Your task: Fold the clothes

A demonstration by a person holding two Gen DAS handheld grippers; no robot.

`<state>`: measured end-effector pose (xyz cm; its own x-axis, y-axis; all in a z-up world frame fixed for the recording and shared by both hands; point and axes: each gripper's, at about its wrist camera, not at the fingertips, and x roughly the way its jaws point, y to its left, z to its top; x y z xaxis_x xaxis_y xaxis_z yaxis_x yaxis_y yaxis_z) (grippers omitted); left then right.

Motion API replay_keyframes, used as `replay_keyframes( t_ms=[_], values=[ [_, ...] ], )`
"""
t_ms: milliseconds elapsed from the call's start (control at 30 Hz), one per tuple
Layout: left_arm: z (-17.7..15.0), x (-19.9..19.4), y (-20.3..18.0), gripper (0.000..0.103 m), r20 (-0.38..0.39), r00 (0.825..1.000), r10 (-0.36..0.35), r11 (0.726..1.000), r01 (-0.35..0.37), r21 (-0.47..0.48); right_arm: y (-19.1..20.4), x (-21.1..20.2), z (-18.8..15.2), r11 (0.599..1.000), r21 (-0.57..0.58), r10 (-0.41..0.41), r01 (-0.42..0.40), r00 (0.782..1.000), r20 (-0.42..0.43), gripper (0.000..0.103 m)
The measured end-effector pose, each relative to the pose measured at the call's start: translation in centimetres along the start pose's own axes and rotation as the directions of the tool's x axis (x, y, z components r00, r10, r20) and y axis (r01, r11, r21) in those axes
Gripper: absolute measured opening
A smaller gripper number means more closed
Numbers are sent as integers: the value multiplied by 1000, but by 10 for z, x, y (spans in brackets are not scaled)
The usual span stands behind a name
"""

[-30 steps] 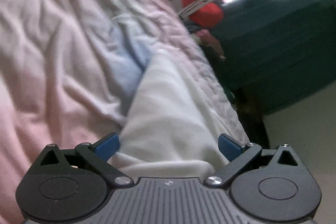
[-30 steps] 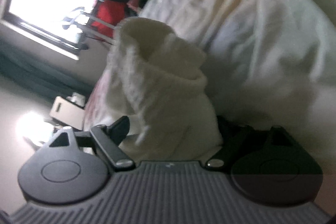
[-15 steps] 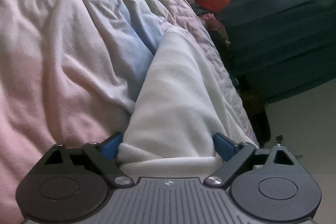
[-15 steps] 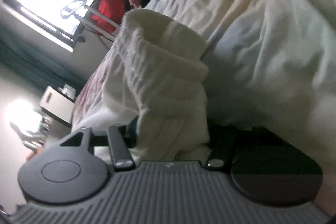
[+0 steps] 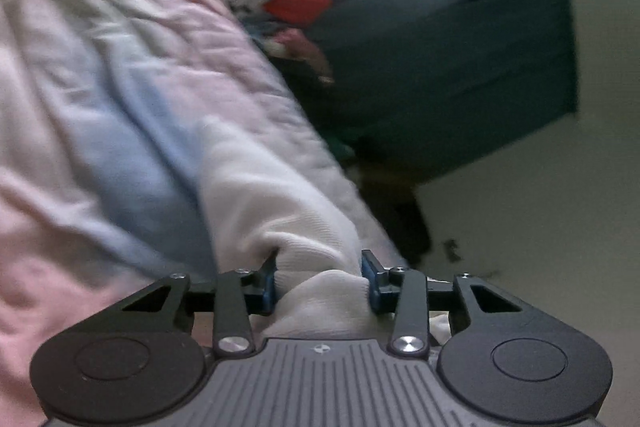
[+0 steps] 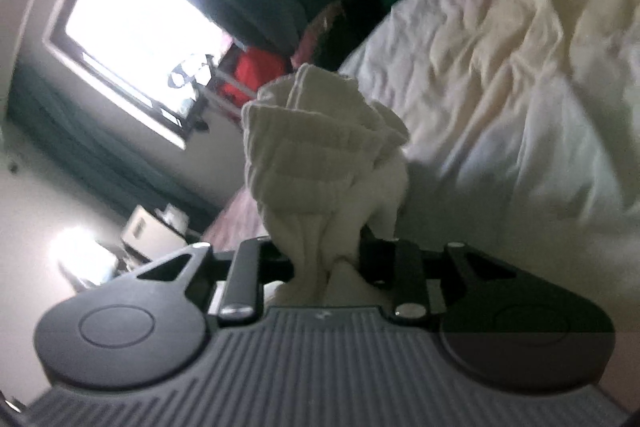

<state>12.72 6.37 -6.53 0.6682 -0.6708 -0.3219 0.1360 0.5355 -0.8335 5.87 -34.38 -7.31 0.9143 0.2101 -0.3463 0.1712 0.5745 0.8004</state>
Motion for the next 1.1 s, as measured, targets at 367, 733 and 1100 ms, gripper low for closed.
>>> replay_keyframes(
  t_ms=[367, 733, 1100],
  values=[
    [19, 199, -118, 39, -120, 991, -53, 995, 62, 74, -40, -7, 158, 991, 119, -75, 60, 989, 131, 31],
    [12, 411, -162, 40, -230, 973, -9, 961, 72, 268, -135, 46, 251, 966, 222, -194, 135, 944, 268, 31],
    [-34, 389, -83, 51, -323, 946, 41, 867, 127, 482, -233, 44, 148, 948, 299, -172, 108, 965, 196, 36]
  ],
)
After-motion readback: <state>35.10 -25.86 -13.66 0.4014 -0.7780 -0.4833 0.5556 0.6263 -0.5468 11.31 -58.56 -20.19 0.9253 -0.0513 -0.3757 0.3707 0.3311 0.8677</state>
